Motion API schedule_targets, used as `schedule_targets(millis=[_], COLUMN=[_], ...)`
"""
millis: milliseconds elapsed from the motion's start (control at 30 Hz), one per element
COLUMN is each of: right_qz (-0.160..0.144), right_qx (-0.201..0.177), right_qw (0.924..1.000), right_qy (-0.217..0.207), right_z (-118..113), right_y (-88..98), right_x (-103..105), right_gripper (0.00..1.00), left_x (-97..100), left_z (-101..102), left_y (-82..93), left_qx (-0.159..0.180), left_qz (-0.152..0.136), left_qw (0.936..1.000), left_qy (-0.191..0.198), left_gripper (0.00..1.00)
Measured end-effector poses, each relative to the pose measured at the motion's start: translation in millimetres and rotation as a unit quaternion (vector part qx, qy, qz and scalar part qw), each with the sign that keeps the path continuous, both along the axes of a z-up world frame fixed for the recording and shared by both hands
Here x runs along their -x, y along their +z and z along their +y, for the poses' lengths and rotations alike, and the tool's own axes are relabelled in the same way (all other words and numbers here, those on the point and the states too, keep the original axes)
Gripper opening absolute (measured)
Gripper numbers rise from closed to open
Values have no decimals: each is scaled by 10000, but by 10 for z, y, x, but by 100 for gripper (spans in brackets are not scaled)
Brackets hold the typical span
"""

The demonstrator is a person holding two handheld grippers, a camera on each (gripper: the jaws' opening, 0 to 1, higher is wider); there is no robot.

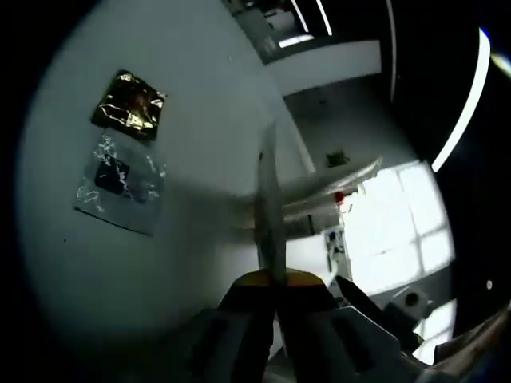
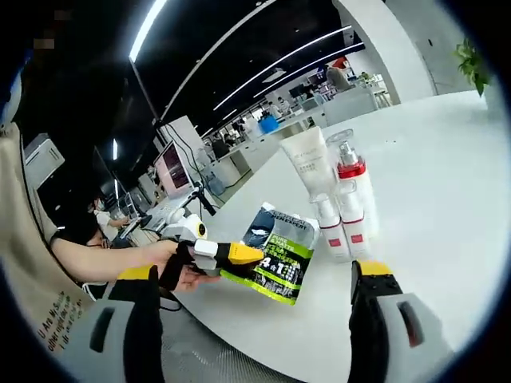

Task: Arrange the skincare products in the storage area until every visible bottle or jar stands upright without overlapping.

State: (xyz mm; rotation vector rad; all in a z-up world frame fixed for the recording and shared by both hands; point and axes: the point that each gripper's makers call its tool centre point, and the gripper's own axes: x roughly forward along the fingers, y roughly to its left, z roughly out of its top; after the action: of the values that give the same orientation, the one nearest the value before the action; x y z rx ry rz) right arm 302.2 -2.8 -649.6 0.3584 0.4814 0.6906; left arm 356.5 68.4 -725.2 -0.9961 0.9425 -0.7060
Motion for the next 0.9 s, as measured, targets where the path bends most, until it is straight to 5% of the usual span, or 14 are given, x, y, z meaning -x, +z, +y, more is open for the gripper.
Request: schedule_targets(millis=[267,900], right_qz=[35,176], right_qx=[39,-62], right_qw=[10000,9997], right_qy=[-48,-135], right_z=[-25,-25], right_y=[-15,-56], right_x=[-9,-14], right_gripper=[100,100], left_x=[-48,-47], left_z=[11,117], left_y=[-107,-425], left_qx=[-105,-1166], left_qz=[73,-118], left_qw=[9999,9930], left_qy=[24,-156], left_gripper=[0,0])
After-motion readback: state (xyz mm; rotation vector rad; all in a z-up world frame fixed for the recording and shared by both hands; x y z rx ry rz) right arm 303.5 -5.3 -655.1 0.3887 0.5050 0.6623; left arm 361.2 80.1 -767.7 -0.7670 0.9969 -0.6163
